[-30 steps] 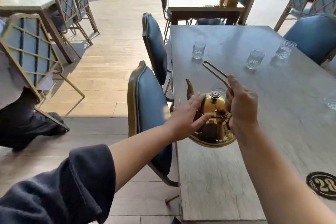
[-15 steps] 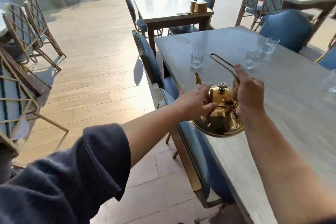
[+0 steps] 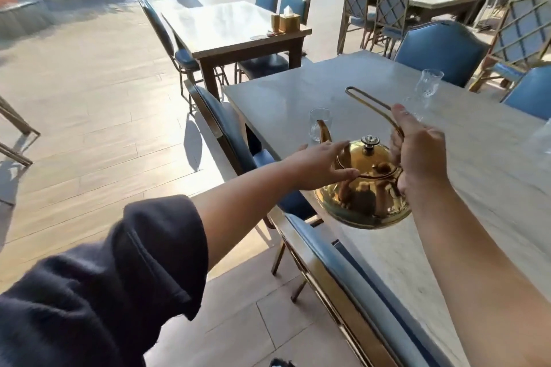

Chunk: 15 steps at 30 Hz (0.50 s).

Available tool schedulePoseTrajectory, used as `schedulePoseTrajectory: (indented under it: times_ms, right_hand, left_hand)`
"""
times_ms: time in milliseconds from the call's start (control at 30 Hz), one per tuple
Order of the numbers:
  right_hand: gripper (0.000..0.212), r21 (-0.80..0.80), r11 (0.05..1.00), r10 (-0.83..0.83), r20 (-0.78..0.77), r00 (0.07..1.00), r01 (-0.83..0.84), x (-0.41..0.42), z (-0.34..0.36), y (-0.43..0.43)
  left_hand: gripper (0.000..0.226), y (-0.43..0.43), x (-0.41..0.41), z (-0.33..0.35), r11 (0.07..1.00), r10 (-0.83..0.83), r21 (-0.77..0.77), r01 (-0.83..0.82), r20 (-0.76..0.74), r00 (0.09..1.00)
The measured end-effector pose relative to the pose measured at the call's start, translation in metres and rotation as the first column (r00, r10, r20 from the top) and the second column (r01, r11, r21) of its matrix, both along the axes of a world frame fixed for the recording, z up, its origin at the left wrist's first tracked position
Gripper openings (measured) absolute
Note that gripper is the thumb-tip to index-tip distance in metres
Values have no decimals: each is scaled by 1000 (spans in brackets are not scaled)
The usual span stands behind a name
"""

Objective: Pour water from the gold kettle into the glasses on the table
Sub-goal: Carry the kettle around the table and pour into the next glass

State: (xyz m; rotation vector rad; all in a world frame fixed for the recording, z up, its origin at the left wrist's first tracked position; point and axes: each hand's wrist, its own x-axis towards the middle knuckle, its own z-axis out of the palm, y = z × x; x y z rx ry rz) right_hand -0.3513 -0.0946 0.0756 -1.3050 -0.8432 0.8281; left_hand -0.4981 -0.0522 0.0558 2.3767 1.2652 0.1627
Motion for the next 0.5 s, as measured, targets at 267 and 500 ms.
schedulePoseTrajectory:
  times_ms: [267, 500]
  right_hand:
    - [49, -17, 994, -108, -31, 994, 108, -23, -9, 75]
    - [43, -75, 963, -261, -7, 965, 260, -34, -23, 125]
  left_hand:
    - [71, 81, -27, -15, 984, -148, -90, 156, 87, 985]
    - [70, 146, -39, -36, 928, -352, -94, 360, 92, 932]
